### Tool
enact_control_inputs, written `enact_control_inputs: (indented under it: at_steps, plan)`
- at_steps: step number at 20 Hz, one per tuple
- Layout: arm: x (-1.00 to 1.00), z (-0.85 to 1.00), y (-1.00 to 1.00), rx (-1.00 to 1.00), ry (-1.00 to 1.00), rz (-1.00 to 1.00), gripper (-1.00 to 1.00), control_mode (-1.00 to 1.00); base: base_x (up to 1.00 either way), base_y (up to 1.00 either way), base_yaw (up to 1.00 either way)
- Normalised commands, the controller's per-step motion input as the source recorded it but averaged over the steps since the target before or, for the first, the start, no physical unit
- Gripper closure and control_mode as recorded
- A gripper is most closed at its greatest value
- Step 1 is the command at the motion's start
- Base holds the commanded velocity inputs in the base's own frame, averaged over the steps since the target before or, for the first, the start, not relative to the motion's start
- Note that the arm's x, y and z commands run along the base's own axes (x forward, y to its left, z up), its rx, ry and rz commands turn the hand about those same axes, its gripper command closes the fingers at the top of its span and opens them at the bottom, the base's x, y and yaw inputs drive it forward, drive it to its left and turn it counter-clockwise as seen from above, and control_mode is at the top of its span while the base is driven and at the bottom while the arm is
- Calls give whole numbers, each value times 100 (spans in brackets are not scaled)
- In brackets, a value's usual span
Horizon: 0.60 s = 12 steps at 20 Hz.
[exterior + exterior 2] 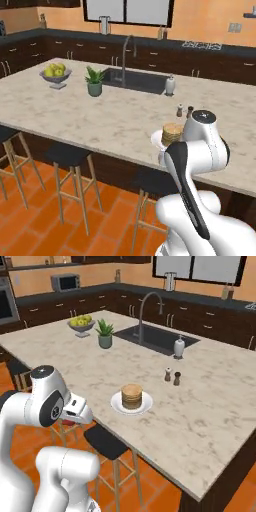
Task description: Take the strawberry from the fridge and place it on top of the pancake, located on the dining counter.
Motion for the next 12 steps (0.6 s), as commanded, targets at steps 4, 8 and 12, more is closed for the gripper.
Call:
enact_control_inputs:
  at_steps: [4, 8, 12]
  plan:
    - [0, 0, 0, 0, 0, 0, 100, 100, 34, 6, -89]
    - [0, 0, 0, 0, 0, 0, 100, 100, 52, 17, -66]
    - [0, 0, 0, 0, 0, 0, 100, 100, 22, 37, -52]
